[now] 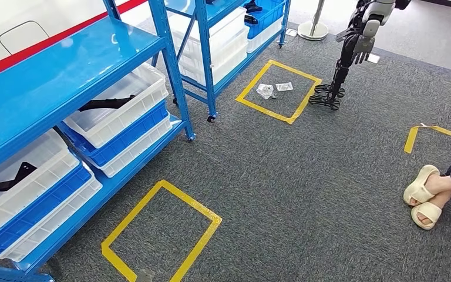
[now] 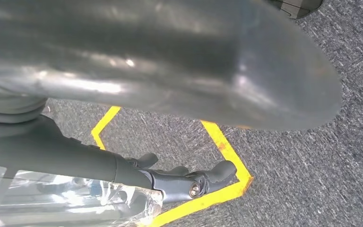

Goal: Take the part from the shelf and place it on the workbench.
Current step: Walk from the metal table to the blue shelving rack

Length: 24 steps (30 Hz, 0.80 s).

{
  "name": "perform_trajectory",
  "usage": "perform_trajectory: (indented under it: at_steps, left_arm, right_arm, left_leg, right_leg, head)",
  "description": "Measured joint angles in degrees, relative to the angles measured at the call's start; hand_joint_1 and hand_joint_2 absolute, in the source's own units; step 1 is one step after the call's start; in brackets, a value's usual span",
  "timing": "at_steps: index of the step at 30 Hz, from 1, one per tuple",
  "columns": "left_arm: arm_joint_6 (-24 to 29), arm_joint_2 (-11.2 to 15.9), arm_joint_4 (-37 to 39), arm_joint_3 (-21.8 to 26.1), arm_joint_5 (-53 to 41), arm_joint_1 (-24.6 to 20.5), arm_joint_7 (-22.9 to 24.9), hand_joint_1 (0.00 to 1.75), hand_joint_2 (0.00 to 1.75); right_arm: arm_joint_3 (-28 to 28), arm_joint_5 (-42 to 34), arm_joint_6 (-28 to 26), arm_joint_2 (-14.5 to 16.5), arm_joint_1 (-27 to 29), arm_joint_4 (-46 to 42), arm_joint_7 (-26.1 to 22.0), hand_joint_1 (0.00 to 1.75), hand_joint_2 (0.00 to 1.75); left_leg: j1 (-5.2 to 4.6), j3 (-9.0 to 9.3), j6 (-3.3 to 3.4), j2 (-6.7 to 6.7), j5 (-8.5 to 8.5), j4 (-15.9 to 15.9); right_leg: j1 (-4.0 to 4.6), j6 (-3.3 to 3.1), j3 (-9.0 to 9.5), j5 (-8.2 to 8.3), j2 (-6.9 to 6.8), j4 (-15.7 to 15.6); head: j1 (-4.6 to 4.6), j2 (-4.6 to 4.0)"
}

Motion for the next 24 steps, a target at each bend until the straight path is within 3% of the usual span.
perform_trajectory:
  at_steps: [2,3,6,7,8,10,11,12,13,15,17,19,21,23,24]
  left_arm:
    - [0.02,-0.04,-0.02,0.01,-0.04,-0.03,-0.08,0.0,0.0]
    - [0.02,-0.09,-0.03,0.02,-0.06,-0.07,-0.12,0.0,0.0]
    - [-0.07,-0.25,-0.03,0.04,-0.08,-0.09,-0.15,0.0,0.0]
    - [-0.09,-0.3,-0.03,0.04,-0.08,-0.02,-0.15,0.0,0.0]
    - [-0.09,-0.34,-0.03,0.04,-0.08,0.04,-0.15,0.0,0.0]
    - [-0.09,-0.34,-0.03,0.04,-0.08,0.1,-0.17,0.0,0.0]
    - [-0.09,-0.23,-0.03,0.07,-0.07,0.09,-0.19,0.0,0.0]
    - [-0.09,-0.15,-0.03,0.1,-0.07,0.07,-0.22,0.0,0.0]
    - [-0.07,-0.08,-0.02,0.13,-0.05,0.06,-0.26,0.0,0.0]
    - [-0.01,-0.05,-0.02,0.18,-0.02,0.08,-0.33,0.0,0.0]
    - [0.02,-0.04,-0.01,0.21,0.0,0.1,-0.35,0.0,0.0]
    - [0.01,-0.04,-0.01,0.22,0.0,0.04,-0.35,0.0,0.0]
    - [0.0,-0.05,-0.01,0.22,0.0,-0.01,-0.35,0.0,0.0]
    - [-0.01,-0.07,-0.01,0.22,0.01,0.05,-0.35,0.0,0.0]
    - [-0.01,-0.08,-0.01,0.22,0.0,0.06,-0.35,0.0,0.0]
  right_arm:
    - [-0.01,0.05,-0.05,-0.01,-0.05,-0.05,-0.02,0.0,0.0]
    - [-0.02,0.07,-0.08,-0.06,-0.11,-0.08,-0.03,0.0,0.0]
    - [-0.02,0.08,-0.09,-0.16,-0.23,-0.09,-0.04,0.0,0.0]
    - [-0.02,0.08,-0.09,-0.25,-0.18,-0.09,-0.04,0.0,0.0]
    - [-0.02,0.08,-0.09,-0.34,-0.12,-0.09,-0.05,0.0,0.0]
    - [-0.02,0.11,-0.09,-0.48,-0.09,-0.09,-0.08,0.0,0.0]
    - [-0.02,0.14,-0.08,-0.31,-0.1,-0.09,-0.1,0.0,0.0]
    - [-0.02,0.17,-0.1,-0.24,-0.15,-0.1,-0.13,0.0,0.0]
    - [-0.03,0.21,-0.11,-0.11,-0.11,-0.12,-0.15,0.0,0.0]
    - [-0.07,0.27,-0.17,-0.09,-0.04,-0.15,-0.16,0.0,0.0]
    - [-0.08,0.28,-0.2,-0.03,0.0,-0.16,-0.16,0.0,0.0]
    - [-0.08,0.28,-0.2,-0.01,0.01,-0.16,-0.17,0.0,0.0]
    - [-0.09,0.28,-0.2,-0.05,0.05,-0.15,-0.17,0.0,0.0]
    - [-0.1,0.29,-0.2,-0.09,0.05,-0.15,-0.17,0.0,0.0]
    - [-0.1,0.29,-0.2,-0.09,0.03,-0.15,-0.17,0.0,0.0]
  left_leg:
    - [0.17,1.7,0.92,0.18,1.0,-2.57]
    - [0.37,2.59,1.36,0.3,1.59,-3.95]
    - [0.72,3.04,1.59,0.57,1.99,-4.79]
    - [0.9,2.95,1.37,0.57,1.88,-4.64]
    - [1.17,2.84,1.01,0.51,1.69,-4.35]
    - [1.97,2.35,-0.32,0.37,0.86,-2.84]
    - [2.19,1.77,-1.16,0.28,0.18,-1.69]
    - [2.28,1.16,-1.91,0.2,-0.56,-0.55]
    - [2.2,0.69,-2.47,0.13,-1.13,0.31]
    - [2.23,0.4,-2.82,-0.02,-1.5,0.75]
    - [2.36,0.07,-2.78,0.7,-2.02,1.62]
    - [2.16,-2.39,-2.52,2.15,-4.66,6.59]
    - [1.79,-6.63,-2.01,2.96,-7.93,14.5]
    - [1.29,-8.96,-1.08,3.09,-8.17,18.1]
    - [0.88,-8.5,-0.31,3.08,-6.71,16.64]
  right_leg:
    - [-0.01,0.21,0.34,-0.16,-0.21,-0.1]
    - [0.15,0.14,-0.23,-0.97,-0.31,1.38]
    - [-0.19,0.41,-4.8,-4.61,-0.45,10.25]
    - [-0.43,0.93,-5.67,-4.86,-0.46,11.78]
    - [-0.73,1.71,-5.57,-4.28,-0.47,11.42]
    - [-1.59,3.72,-2.6,-1.6,-0.51,5.52]
    - [-1.87,4.35,-1.35,-0.65,-0.33,2.86]
    - [-2.07,4.11,-0.56,-0.28,-0.15,1.4]
    - [-2.11,3.34,-0.56,-0.5,0.01,1.35]
    - [-2.0,1.26,-0.88,-0.95,0.03,2.28]
    - [-1.79,0.41,-0.86,-0.95,-0.22,2.34]
    - [-1.37,0.03,-0.83,-0.9,-0.55,2.25]
    - [-0.79,-0.2,-0.85,-1.03,-0.97,2.24]
    - [-0.12,-0.54,-0.73,-1.25,-1.23,2.24]
    - [0.24,-0.72,-0.55,-1.37,-1.27,2.22]
  head:
    - [0.06,0.0]
    - [0.18,0.0]
    - [0.51,0.0]
    - [0.52,0.0]
    - [0.51,0.0]
    - [0.55,0.0]
    - [0.83,0.0]
    - [1.04,0.0]
    - [1.02,0.0]
    - [0.49,0.0]
    - [-0.08,0.0]
    - [-0.35,0.0]
    - [-0.45,0.0]
    - [-0.45,0.0]
    - [-0.45,0.0]
